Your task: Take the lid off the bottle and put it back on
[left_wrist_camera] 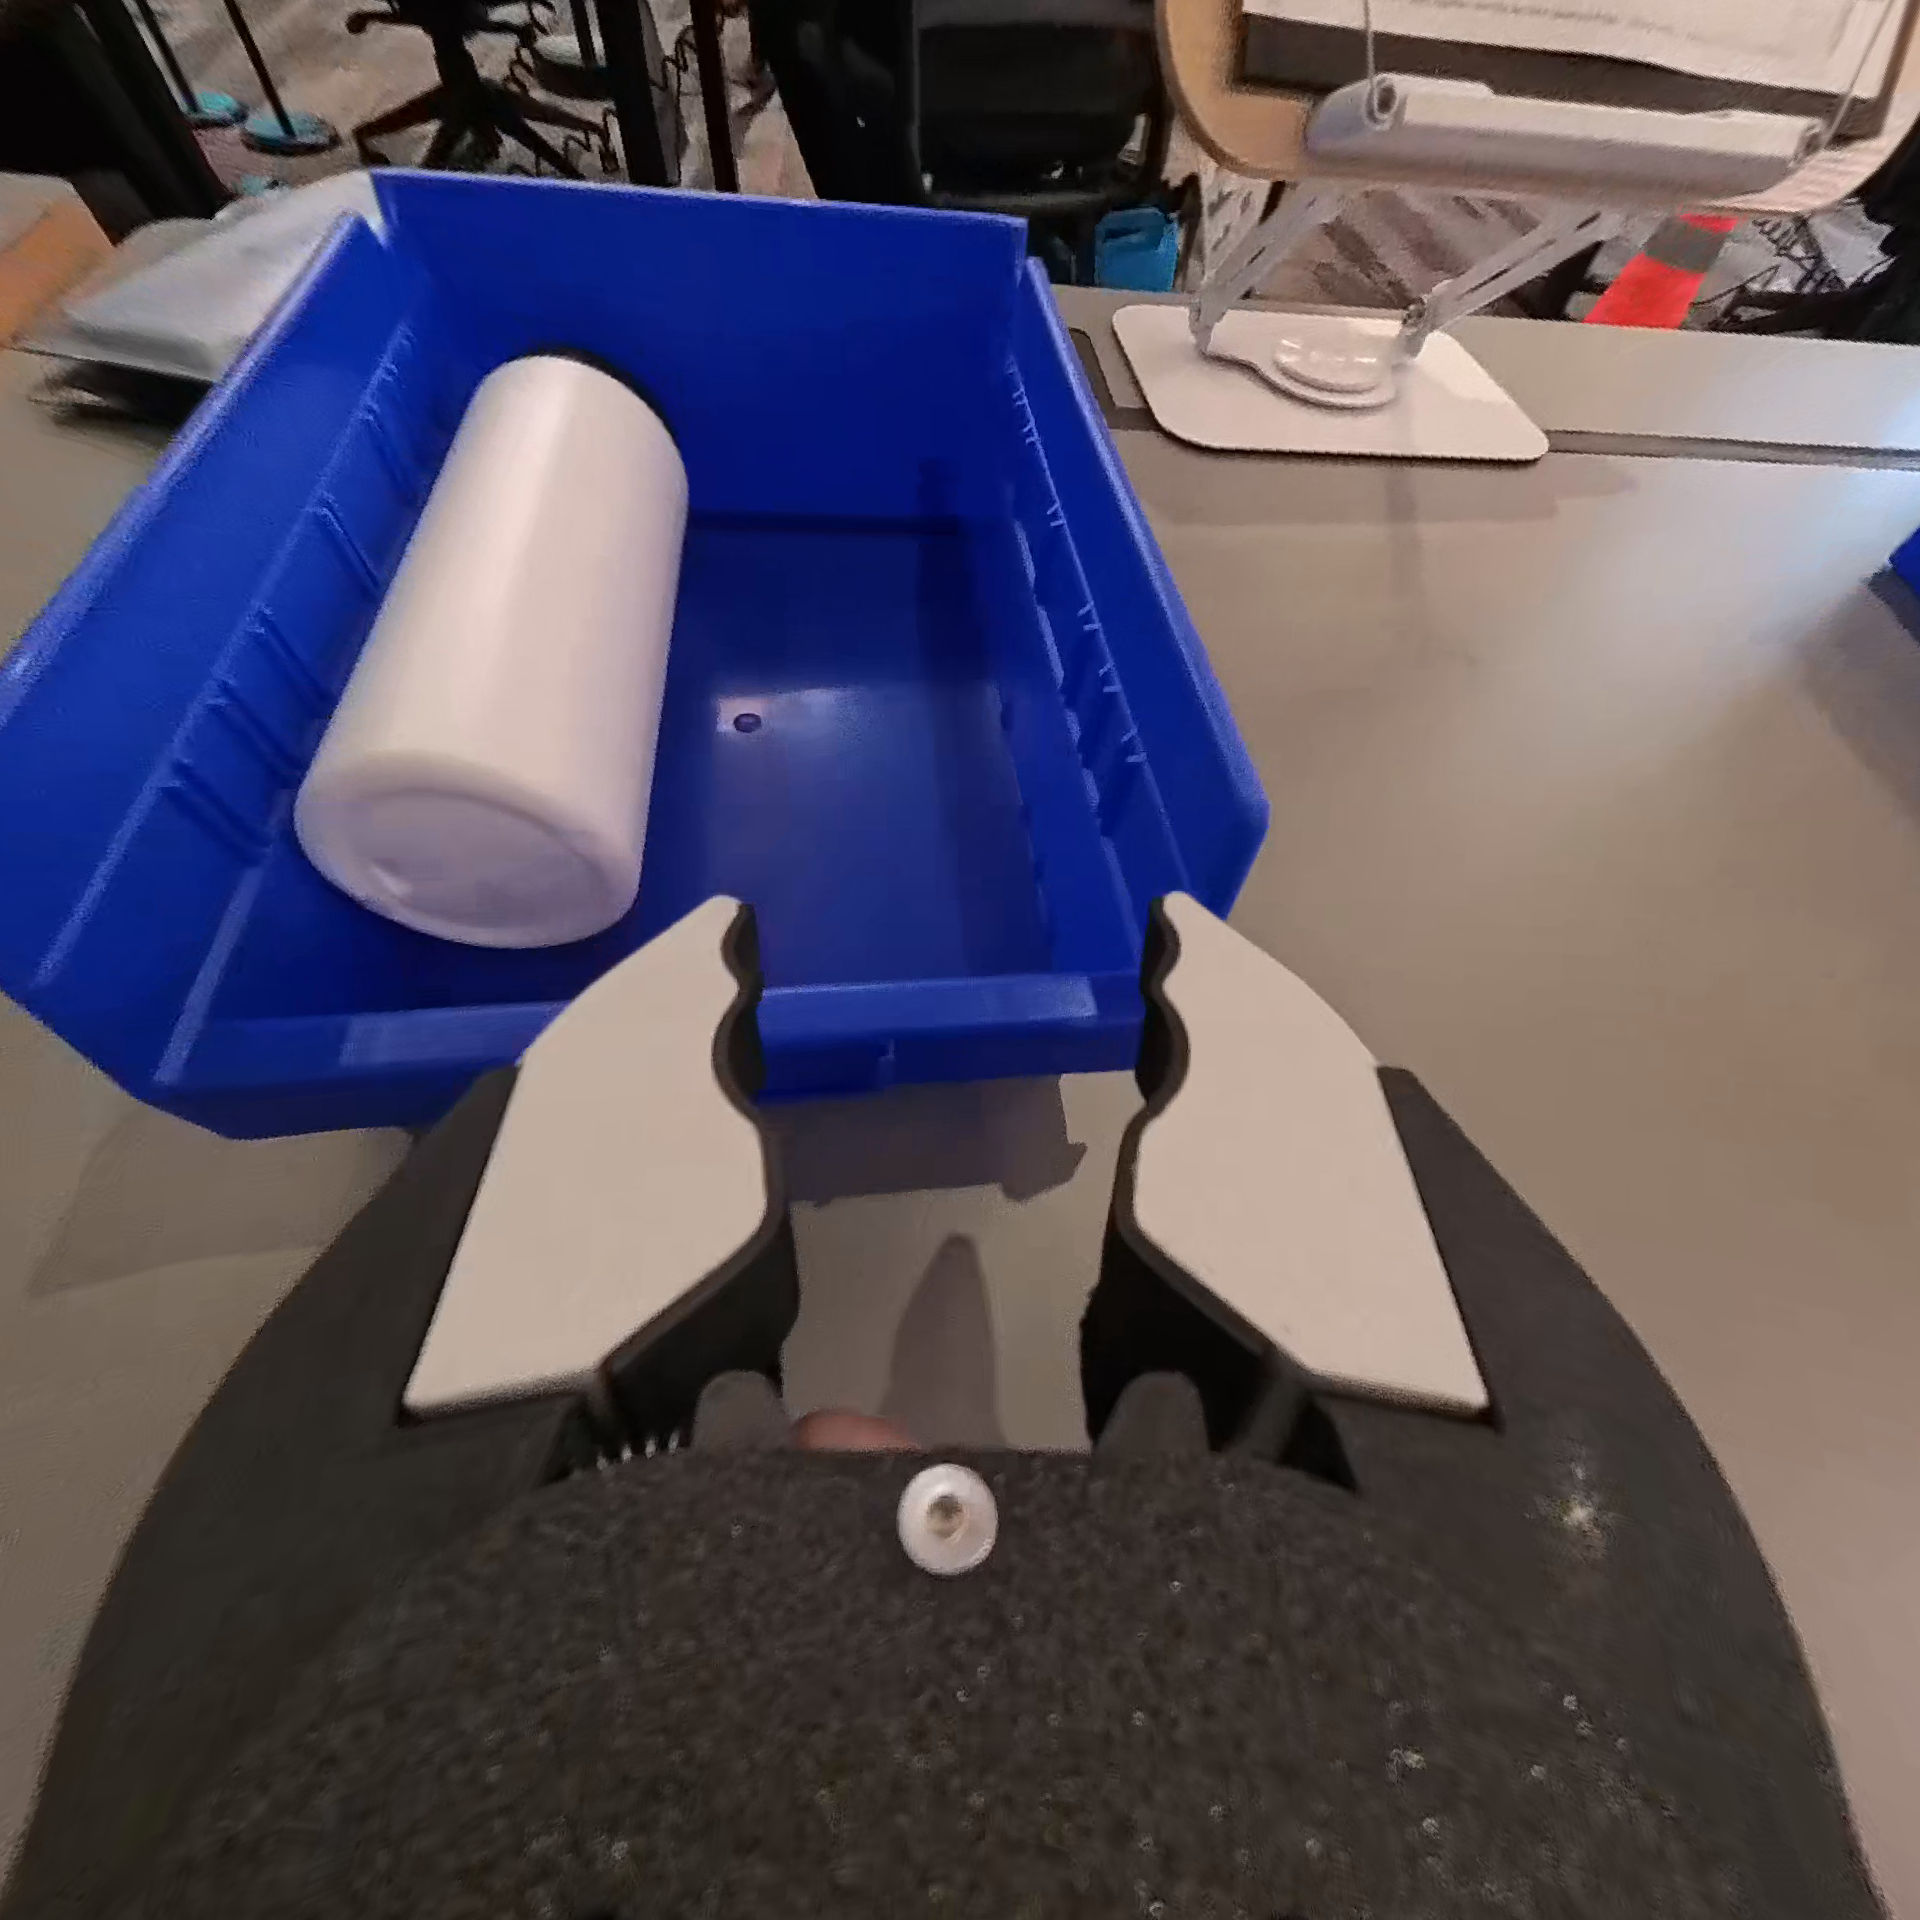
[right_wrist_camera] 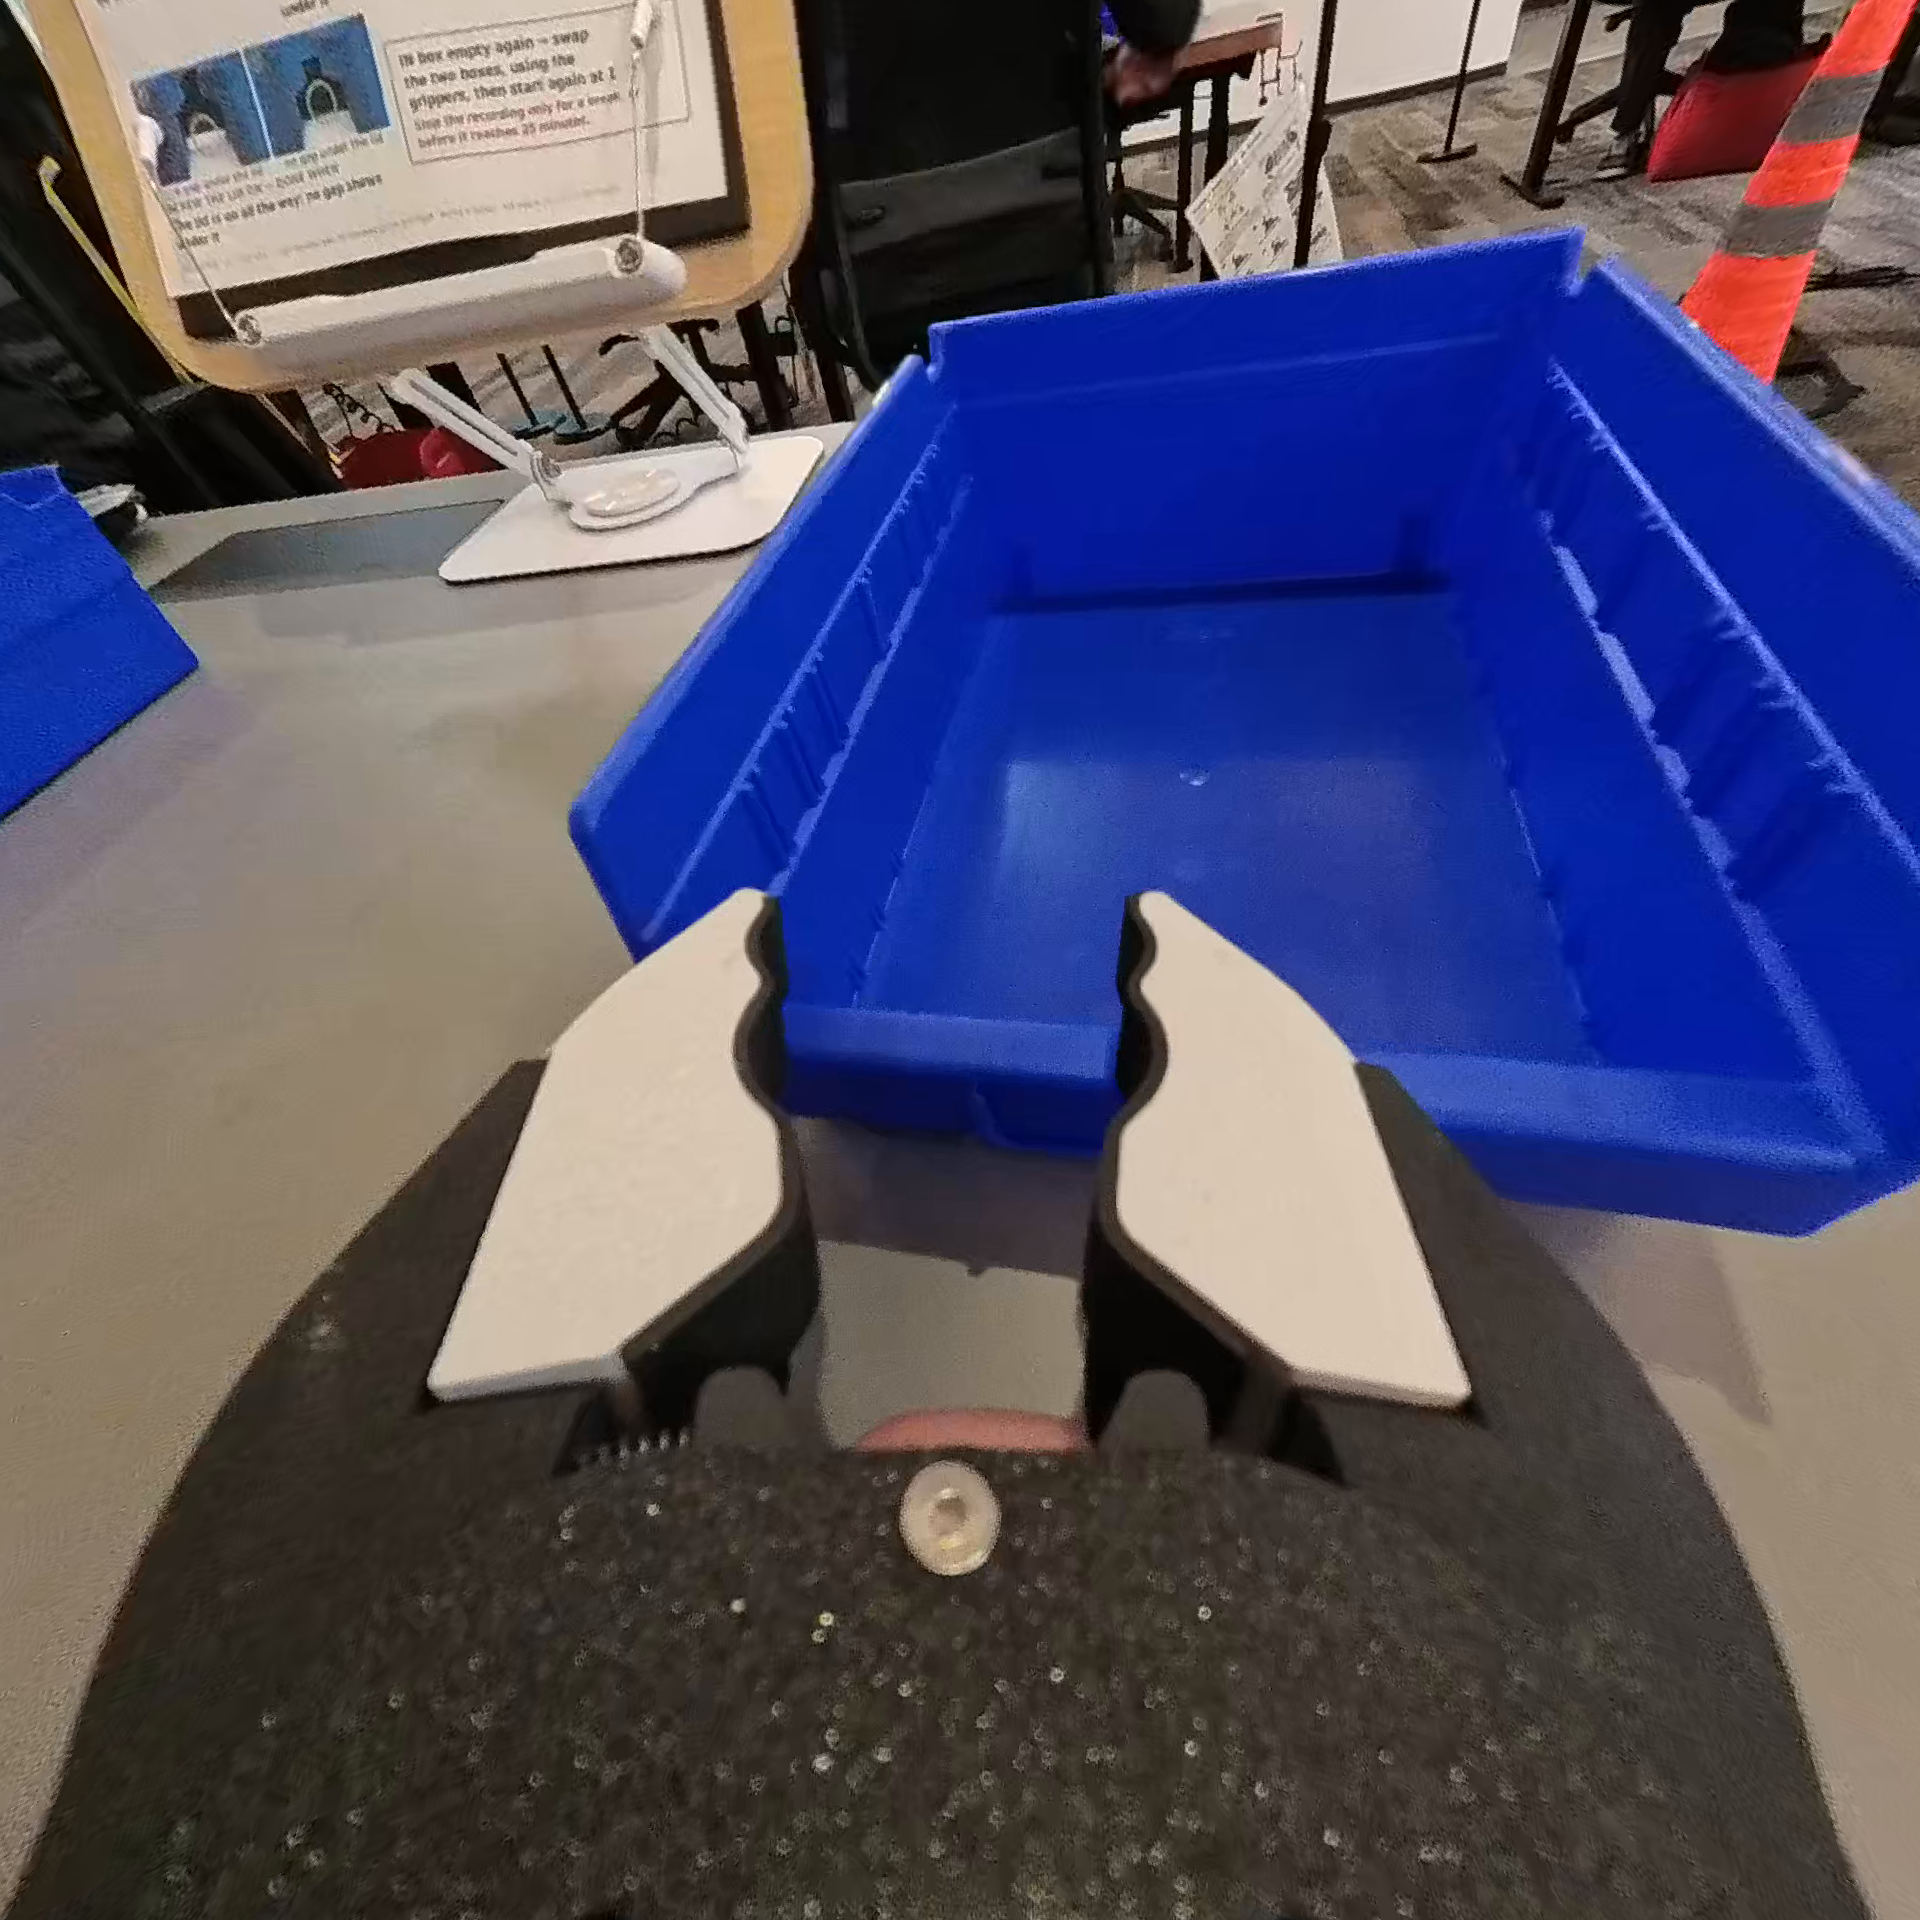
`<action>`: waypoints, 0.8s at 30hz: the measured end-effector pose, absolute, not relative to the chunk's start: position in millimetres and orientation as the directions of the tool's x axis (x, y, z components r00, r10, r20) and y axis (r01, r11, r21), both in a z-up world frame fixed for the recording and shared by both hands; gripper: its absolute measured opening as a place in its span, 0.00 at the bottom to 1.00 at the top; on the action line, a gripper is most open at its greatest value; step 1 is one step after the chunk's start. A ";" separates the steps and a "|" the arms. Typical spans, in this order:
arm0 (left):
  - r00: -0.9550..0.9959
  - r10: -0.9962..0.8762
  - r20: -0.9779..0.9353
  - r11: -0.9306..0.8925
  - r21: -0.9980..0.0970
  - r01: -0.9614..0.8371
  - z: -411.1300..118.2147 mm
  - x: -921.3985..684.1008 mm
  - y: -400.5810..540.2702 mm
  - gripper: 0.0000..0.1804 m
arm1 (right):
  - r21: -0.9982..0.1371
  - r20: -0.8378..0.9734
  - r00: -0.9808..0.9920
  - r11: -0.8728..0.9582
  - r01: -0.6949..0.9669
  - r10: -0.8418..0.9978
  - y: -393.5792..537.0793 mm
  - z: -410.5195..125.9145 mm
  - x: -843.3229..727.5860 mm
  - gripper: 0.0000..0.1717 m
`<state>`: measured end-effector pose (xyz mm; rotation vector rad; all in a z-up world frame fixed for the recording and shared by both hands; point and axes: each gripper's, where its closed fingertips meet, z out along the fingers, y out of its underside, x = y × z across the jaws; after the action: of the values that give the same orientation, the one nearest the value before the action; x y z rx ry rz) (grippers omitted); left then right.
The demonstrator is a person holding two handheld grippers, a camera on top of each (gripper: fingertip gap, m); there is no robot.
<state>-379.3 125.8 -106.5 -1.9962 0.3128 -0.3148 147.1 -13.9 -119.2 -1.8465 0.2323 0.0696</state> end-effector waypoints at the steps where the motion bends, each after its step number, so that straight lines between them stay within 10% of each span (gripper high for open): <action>1: 0.929 -0.360 0.082 -0.432 -0.898 -0.089 -107.2 -380.2 125.4 0.39 | -0.943 -0.170 0.979 -0.270 -0.196 -0.115 -12.0 -118.5 145.0 0.36; 11: 0.867 -0.434 -0.245 -0.609 -0.629 -0.483 -74.6 -404.2 200.9 0.48 | -0.952 -0.128 0.990 -0.273 -0.139 -0.058 -17.1 -116.8 124.0 0.36; 24: 0.894 -0.362 -0.265 -0.863 -0.267 -0.429 -149.6 -434.1 283.2 0.50 | -0.942 -0.157 0.987 -0.297 -0.158 -0.028 -19.8 -124.4 122.3 0.35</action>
<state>-434.1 283.2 -149.6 -2.7400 0.5882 0.2953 122.3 -19.8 -124.4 -1.8697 0.1346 0.1283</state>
